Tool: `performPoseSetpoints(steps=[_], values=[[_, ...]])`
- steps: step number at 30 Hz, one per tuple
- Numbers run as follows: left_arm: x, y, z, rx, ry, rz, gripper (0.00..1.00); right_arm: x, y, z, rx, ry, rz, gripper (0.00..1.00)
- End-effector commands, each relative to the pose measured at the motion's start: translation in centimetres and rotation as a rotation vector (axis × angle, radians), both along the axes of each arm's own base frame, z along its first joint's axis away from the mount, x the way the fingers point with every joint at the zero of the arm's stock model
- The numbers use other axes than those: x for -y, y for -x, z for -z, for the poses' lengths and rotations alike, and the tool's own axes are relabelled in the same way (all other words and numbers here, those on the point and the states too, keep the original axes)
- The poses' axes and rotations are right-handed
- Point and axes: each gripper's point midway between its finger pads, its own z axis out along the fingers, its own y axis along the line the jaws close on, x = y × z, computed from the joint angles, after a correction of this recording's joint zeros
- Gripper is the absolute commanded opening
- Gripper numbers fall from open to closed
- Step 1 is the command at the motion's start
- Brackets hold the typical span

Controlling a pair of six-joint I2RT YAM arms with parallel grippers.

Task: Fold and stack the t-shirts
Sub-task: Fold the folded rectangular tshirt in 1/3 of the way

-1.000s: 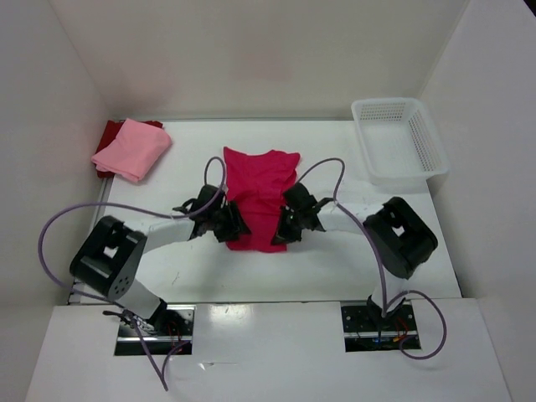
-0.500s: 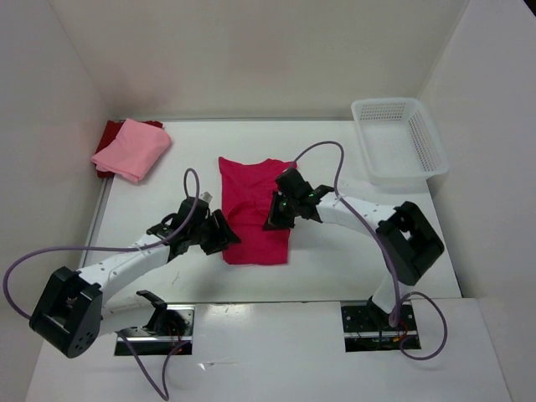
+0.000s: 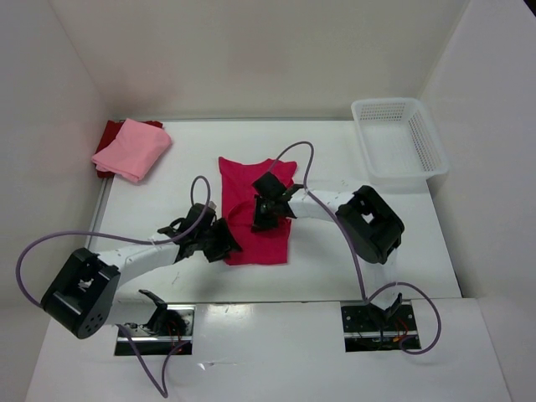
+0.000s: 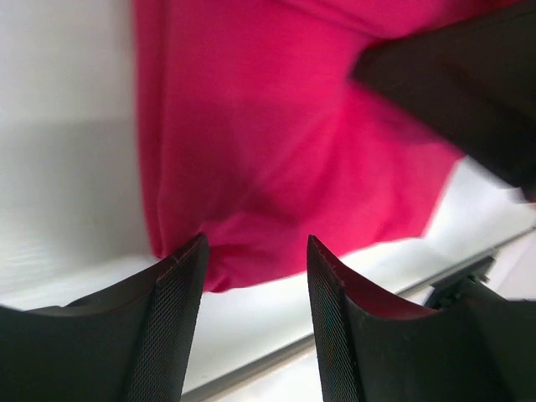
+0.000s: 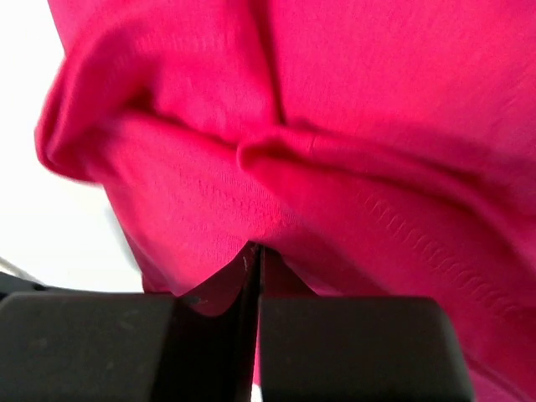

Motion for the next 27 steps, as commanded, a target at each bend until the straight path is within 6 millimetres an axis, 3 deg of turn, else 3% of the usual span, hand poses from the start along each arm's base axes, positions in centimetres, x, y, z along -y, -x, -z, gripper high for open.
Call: performPoseSetpoints(steps=[1,4,5,7,8,9,11,12,13,15,16,18,19,20,21,22,23,24,25,27], values=[[-1.0,0.6,2.1,-0.026,-0.062,-0.012,0.58,-0.6,-4.4,-1.6,0.179,0.025,0.072,0.0],[-1.9,0.9,2.9,-0.04,-0.103,-0.03,0.58,0.0,-8.4,-2.9,0.302,0.078,0.165,0.0],[-2.2,1.0,2.8,-0.037,-0.112,-0.037,0.58,-0.6,-9.9,-4.4,0.349,0.068,0.181,0.0],[-2.3,1.2,2.5,-0.037,-0.112,-0.037,0.58,-0.2,-12.7,-4.8,0.415,0.103,0.241,0.0],[-2.1,0.9,1.5,-0.012,-0.097,-0.038,0.58,0.1,-15.0,-6.7,0.441,0.089,0.281,0.0],[-2.3,0.9,1.1,-0.009,-0.104,-0.044,0.59,0.3,-15.8,-7.2,0.451,0.091,0.298,0.0],[-1.9,0.1,-1.1,0.041,-0.074,-0.046,0.61,0.1,-16.8,-10.3,0.488,0.038,0.314,0.0],[-2.2,0.3,-1.2,0.039,-0.084,-0.051,0.61,-0.3,-16.7,-11.8,0.508,0.011,0.289,0.0],[-2.1,-0.1,-2.2,0.07,-0.074,-0.058,0.61,-0.2,-16.1,-13.6,0.522,-0.021,0.284,0.0],[-2.2,0.1,-2.5,0.066,-0.069,-0.066,0.62,0.3,-14.2,-14.0,0.481,-0.026,0.248,0.01],[-2.2,0.1,-2.5,0.066,-0.069,-0.066,0.62,1.0,-11.8,-13.7,0.438,-0.046,0.205,0.03],[-3.3,0.7,-1.7,0.042,-0.084,-0.09,0.62,1.5,-9.1,-13.4,0.385,-0.102,0.19,0.03],[-3.6,0.7,-1.9,0.054,-0.077,-0.1,0.62,2.7,-5.8,-12.0,0.312,-0.119,0.157,0.03],[-4.1,1.1,-1.4,0.041,-0.085,-0.109,0.62,3.2,-4.3,-11.6,0.289,-0.136,0.153,0.03],[-4.8,1.6,-0.5,0.022,-0.096,-0.123,0.62,4.9,-1.7,-8.6,0.21,-0.11,0.166,0.04],[-4.9,1.9,-0.4,0.023,-0.095,-0.123,0.61,5.5,-0.2,-9.7,0.204,-0.15,0.163,0.06],[-5.1,2.2,0.1,0.012,-0.101,-0.123,0.61,6.1,1.1,-9.1,0.182,-0.153,0.162,0.08],[-5.5,2.6,0.6,0.002,-0.107,-0.131,0.61,7.4,3.0,-7.0,0.126,-0.13,0.172,0.15],[-5.5,2.6,0.6,0.002,-0.107,-0.131,0.61,7.9,3.8,-7.7,0.131,-0.153,0.173,0.19],[-5.3,2.6,0.9,-0.003,-0.094,-0.135,0.61,9.2,5.8,-5.9,0.078,-0.134,0.185,0.34]])
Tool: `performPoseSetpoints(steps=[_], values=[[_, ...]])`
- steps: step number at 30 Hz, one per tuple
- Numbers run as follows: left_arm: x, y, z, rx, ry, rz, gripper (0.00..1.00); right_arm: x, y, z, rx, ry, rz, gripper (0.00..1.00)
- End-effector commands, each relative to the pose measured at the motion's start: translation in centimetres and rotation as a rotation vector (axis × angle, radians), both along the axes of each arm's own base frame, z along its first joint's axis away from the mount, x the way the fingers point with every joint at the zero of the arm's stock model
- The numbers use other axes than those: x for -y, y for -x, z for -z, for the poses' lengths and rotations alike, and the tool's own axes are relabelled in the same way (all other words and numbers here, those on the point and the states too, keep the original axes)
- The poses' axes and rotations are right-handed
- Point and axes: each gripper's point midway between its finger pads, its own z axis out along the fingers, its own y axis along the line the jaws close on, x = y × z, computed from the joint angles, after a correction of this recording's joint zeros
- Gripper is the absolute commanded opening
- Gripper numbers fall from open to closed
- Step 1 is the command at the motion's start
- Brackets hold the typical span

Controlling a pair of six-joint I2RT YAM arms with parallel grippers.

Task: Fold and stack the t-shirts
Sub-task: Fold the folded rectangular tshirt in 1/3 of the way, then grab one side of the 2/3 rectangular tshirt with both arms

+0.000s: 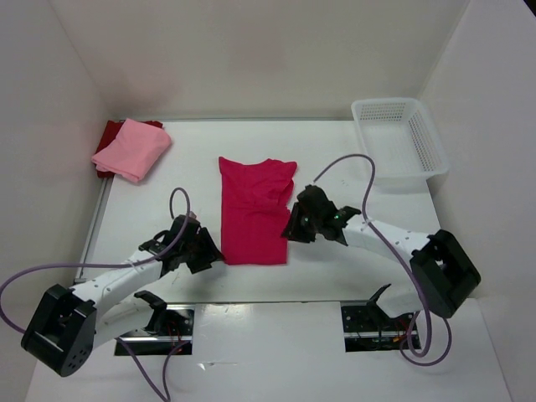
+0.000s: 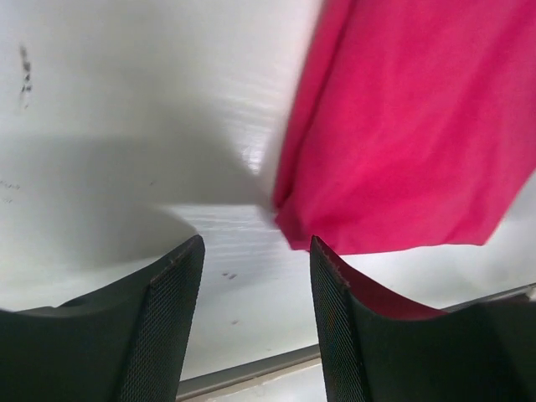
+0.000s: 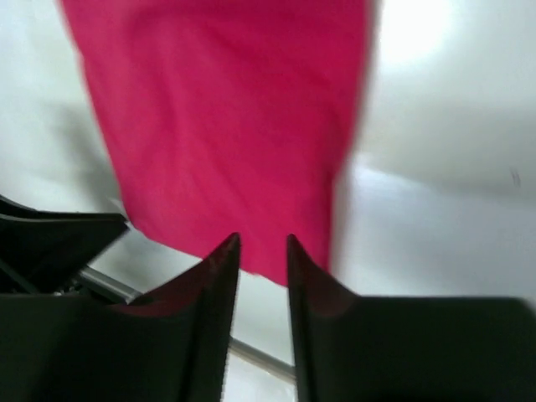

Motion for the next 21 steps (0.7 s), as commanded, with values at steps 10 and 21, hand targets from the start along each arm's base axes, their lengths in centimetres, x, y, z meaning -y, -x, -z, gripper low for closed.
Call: performPoseSetpoints(steps=[10,21], values=[[0.2,-1.2,1.8,-0.037,-0.029,-0.015,0.44,-0.7,6.0,4.3,-0.198,-0.074,-0.079,0.42],[2.2,-1.1,3.0,-0.081,-0.032,0.064,0.17,-1.2,6.3,6.7,-0.254,-0.053,-0.099,0.12]])
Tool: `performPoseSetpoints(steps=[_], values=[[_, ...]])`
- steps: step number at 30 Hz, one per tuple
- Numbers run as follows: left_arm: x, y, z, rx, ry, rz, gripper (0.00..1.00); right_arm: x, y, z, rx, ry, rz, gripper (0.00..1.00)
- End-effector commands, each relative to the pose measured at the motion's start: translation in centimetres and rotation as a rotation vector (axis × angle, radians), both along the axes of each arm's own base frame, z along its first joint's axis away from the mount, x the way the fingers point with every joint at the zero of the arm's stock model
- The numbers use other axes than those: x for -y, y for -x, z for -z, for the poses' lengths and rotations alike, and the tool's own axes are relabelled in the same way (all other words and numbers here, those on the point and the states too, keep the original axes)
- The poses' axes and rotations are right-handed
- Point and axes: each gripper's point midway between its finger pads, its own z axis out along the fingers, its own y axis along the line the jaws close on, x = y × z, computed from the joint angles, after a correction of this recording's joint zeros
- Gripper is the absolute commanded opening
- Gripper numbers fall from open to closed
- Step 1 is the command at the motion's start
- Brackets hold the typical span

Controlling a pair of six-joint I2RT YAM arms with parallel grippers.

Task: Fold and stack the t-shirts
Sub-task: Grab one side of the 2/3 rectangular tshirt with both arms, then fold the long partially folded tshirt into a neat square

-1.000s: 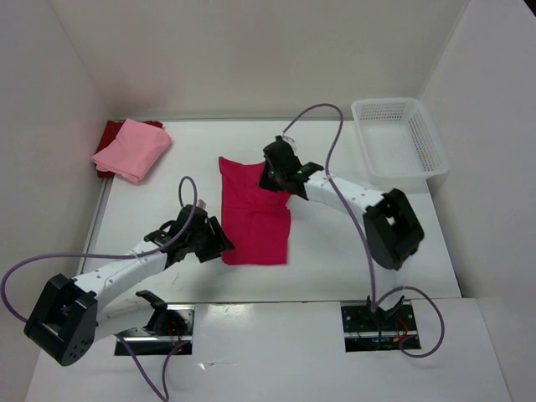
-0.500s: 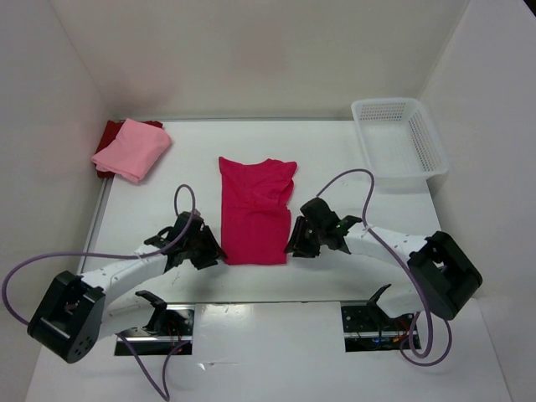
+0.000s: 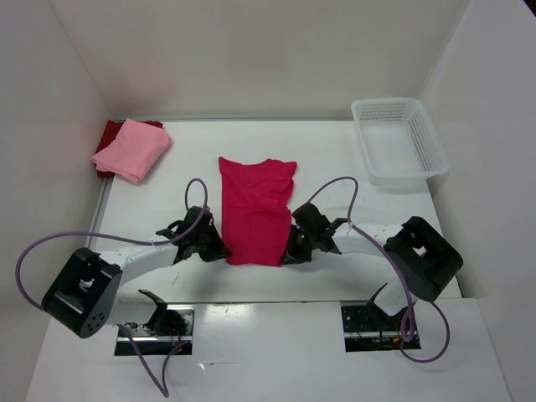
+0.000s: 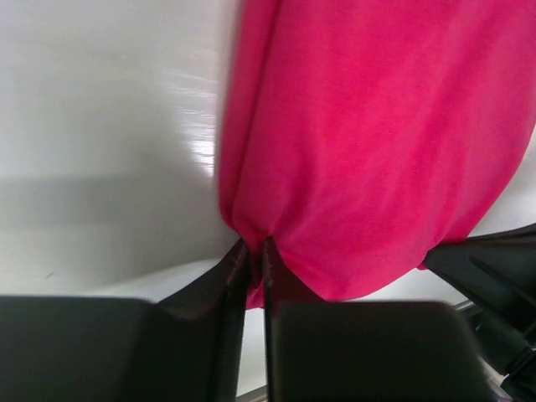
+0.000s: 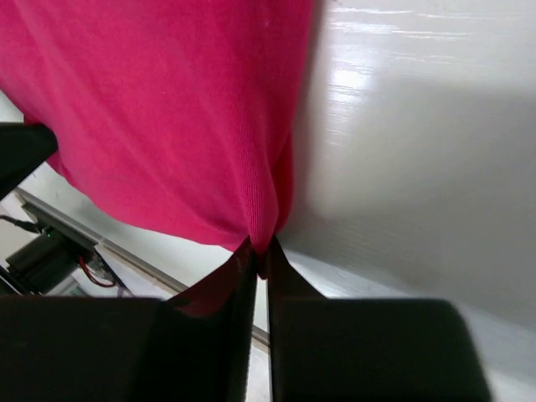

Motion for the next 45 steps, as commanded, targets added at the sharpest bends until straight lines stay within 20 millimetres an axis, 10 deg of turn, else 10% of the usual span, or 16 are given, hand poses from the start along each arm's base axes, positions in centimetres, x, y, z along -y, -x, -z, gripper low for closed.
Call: performPoseSetpoints(steps=[1,8,12,19,27,33,38,42,45], values=[[-0.5,1.4,1.6,-0.061,-0.062,0.023,0.14,-0.5,-0.7,-0.3,0.032,-0.005,-0.002,0.08],[-0.7,1.4,-1.6,-0.008,-0.051,0.027,0.0,-0.4,2.1,-1.4,0.001,0.002,-0.028,0.0],[-0.9,0.4,-5.8,0.091,-0.055,0.044,0.0,-0.9,0.4,-7.0,0.102,-0.06,-0.005,0.0],[-3.2,-9.5,-10.5,0.197,-0.114,-0.014,0.0,1.9,-13.1,-13.5,0.272,-0.086,0.072,0.0],[-5.1,-25.4,-12.3,0.291,-0.134,-0.107,0.0,3.0,-28.1,-13.4,0.331,-0.06,0.106,0.0],[-5.7,-32.3,-9.4,0.261,-0.107,-0.149,0.21,3.0,-33.5,-9.0,0.269,0.002,0.144,0.08],[-6.1,-33.9,-14.1,0.392,-0.047,-0.166,0.95,3.3,-34.5,-11.5,0.343,0.009,0.157,0.34],[-4.4,-32.3,-16.8,0.453,-0.022,-0.072,1.0,2.1,-31.2,-13.7,0.386,0.006,0.104,0.33],[-0.7,-28.0,-13.8,0.417,0.026,0.029,0.89,0.1,-27.7,-13.1,0.385,-0.014,0.053,0.13]])
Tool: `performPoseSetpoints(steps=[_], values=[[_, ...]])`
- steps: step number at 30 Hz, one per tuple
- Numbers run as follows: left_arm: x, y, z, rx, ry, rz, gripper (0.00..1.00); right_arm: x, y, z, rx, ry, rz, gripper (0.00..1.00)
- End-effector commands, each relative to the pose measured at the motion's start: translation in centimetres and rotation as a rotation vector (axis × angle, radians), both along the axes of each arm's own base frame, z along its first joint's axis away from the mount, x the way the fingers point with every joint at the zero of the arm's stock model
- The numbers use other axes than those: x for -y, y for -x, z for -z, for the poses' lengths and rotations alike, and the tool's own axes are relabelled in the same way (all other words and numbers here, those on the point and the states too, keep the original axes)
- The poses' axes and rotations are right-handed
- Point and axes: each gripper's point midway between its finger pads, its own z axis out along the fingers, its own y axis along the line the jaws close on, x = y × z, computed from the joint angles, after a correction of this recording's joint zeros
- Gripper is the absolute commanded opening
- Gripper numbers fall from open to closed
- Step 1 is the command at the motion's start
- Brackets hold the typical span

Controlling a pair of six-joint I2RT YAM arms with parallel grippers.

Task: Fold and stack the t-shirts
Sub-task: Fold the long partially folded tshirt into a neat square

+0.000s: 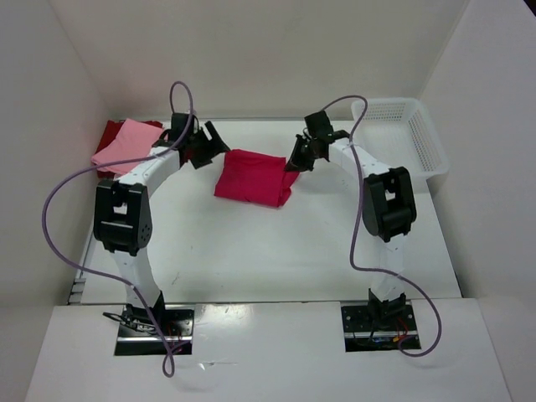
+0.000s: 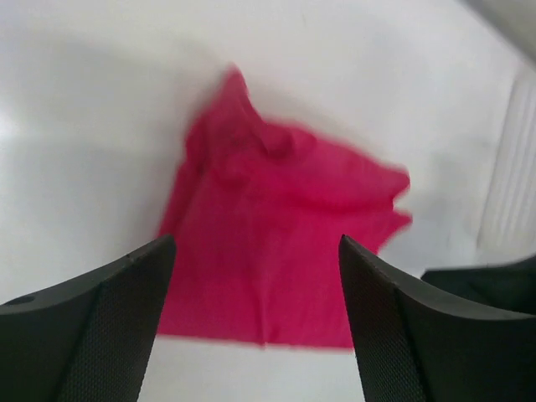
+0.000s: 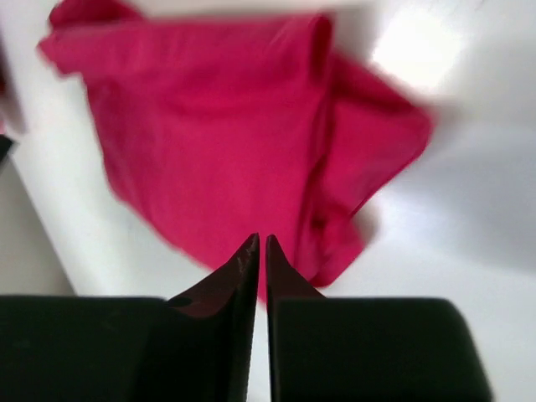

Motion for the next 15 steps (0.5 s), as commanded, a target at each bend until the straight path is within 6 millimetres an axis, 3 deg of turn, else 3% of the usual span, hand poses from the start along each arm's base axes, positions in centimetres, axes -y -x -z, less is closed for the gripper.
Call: performPoseSetpoints(steps=[1,3,4,5,6,7,8,10,11,12,13,15], values=[[5.5,3.8,-0.6,0.052,0.04,0.171,0.83,-3.7,3.2,-3.8,0.097,-0.056,-0.089,0.09],[7.1,6.0,2.2,-0.003,0.04,0.206,0.73,-5.8,4.2,-2.2,0.051,-0.064,-0.141,0.03],[7.1,6.4,3.6,-0.033,0.043,0.198,0.69,-6.5,2.9,-3.2,0.084,-0.07,-0.165,0.01],[7.2,6.7,5.2,-0.07,0.055,0.197,0.69,-7.4,2.6,-1.0,0.043,-0.055,-0.178,0.01],[7.6,7.0,5.7,-0.083,0.053,0.206,0.69,-7.9,2.1,-0.9,0.044,-0.064,-0.195,0.01],[7.4,7.1,6.6,-0.095,0.044,0.198,0.69,-8.9,0.4,-2.8,0.09,-0.088,-0.202,0.01],[7.3,7.5,7.4,-0.118,0.047,0.19,0.69,-9.5,-0.3,-2.9,0.094,-0.105,-0.214,0.01],[7.4,8.0,7.9,-0.131,0.053,0.197,0.69,-11.2,-2.5,-2.2,0.082,-0.134,-0.225,0.01],[7.9,8.4,7.7,-0.128,0.053,0.209,0.69,-11.6,-2.8,2.0,-0.01,-0.154,-0.236,0.01],[8.2,9.0,7.8,-0.137,0.059,0.212,0.69,-12.8,-4.8,-0.9,0.063,-0.196,-0.245,0.01],[8.2,9.1,7.2,-0.118,0.062,0.213,0.69,-12.9,-4.5,0.2,0.004,-0.197,-0.233,0.01],[8.3,10.5,7.8,-0.142,0.075,0.205,0.69,-14.1,-5.9,1.2,0.022,-0.246,-0.237,0.01]])
